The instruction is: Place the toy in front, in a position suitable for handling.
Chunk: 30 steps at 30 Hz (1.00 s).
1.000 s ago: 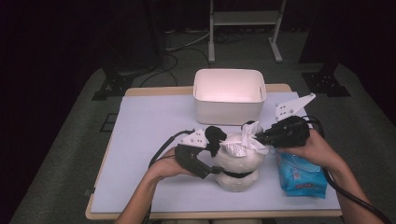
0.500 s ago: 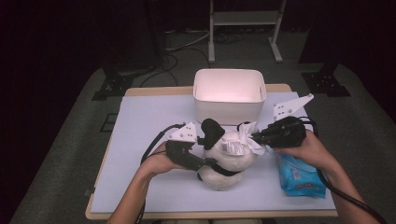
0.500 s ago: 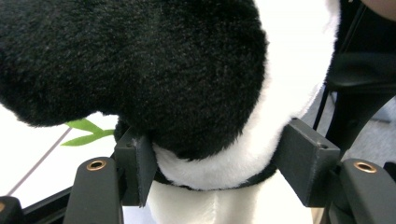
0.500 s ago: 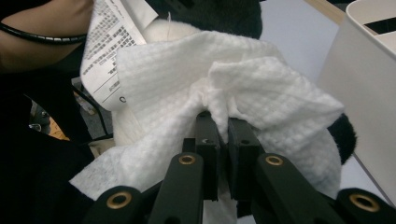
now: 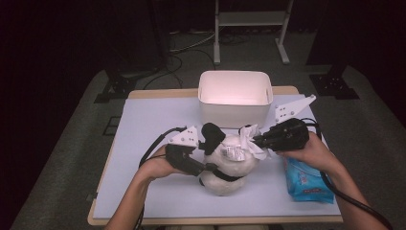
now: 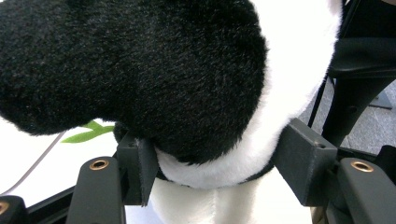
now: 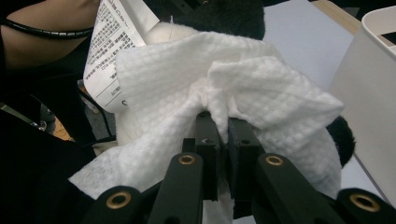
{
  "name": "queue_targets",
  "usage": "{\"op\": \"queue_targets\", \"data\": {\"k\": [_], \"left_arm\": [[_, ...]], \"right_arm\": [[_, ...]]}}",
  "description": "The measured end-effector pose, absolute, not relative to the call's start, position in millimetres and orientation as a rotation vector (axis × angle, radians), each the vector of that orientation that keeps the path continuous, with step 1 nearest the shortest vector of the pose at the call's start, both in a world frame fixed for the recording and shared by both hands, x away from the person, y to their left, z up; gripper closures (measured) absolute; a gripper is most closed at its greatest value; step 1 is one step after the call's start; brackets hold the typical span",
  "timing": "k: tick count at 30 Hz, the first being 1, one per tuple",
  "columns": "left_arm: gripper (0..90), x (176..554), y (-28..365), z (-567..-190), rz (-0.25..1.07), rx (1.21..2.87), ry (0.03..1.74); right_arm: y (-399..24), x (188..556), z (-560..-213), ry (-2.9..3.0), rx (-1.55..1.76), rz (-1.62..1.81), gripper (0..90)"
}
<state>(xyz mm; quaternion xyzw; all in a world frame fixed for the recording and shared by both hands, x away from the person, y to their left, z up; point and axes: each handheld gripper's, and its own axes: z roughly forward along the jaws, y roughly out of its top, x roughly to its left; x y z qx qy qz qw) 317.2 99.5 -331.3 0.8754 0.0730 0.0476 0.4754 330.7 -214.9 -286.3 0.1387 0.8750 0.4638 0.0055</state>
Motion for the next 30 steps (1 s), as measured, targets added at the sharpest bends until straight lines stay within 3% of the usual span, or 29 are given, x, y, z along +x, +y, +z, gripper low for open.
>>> {"op": "queue_targets", "data": {"k": [14,30], "left_arm": [[37.9,316,92,-331,0.101,2.194,0.137],[41.5,310,88,-335,0.080,2.173,0.112]], "right_arm": [[-208,327,-278,2.740,0.368,1.433,83.6],[-238,325,-295,2.758,0.476,1.383,83.1]]}}
